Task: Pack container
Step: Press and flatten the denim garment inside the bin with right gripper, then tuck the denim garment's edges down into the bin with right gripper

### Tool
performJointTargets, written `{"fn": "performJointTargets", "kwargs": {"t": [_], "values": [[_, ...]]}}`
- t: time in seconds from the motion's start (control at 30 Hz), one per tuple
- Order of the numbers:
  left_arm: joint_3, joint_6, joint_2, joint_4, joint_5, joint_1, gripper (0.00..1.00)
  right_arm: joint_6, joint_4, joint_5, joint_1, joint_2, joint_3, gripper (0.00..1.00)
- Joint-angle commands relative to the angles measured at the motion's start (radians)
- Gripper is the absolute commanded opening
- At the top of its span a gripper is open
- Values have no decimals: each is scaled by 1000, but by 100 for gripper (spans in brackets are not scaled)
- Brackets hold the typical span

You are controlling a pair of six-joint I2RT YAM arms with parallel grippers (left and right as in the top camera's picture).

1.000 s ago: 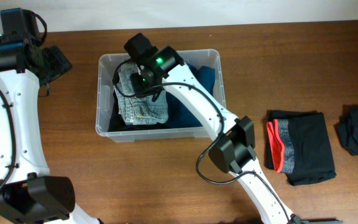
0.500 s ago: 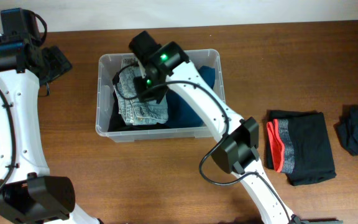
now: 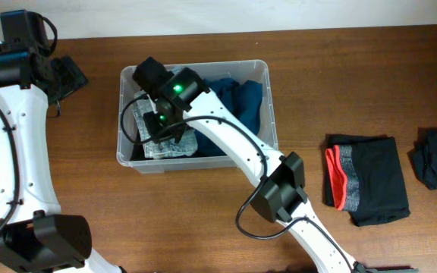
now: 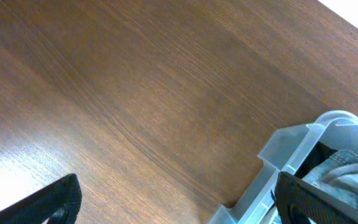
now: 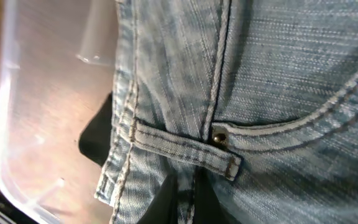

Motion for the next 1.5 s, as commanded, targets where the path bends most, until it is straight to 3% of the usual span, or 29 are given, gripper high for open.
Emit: {"fn": "performJointTargets", "kwargs": {"t": [0.0,0.43,0.77,0.9,1.13,1.47], "values": [[6,-10,-20,-1,-4,3,99,3,22,-37,26,56,-5,5],[6,-10,-20,-1,-4,3,99,3,28,-10,10,60,8,4],[6,-9,-20,-1,-4,3,99,-5,19,40,-76,-13,200,5],[6,-10,-20,-1,-4,3,99,-4,99,43,-131,-13,253,9],[6,-10,-20,-1,-4,3,99,18,272,43,-180,23,185,8],[6,-10,-20,-1,-3,3,99,51,429,36,-183,63,-53,8]]}}
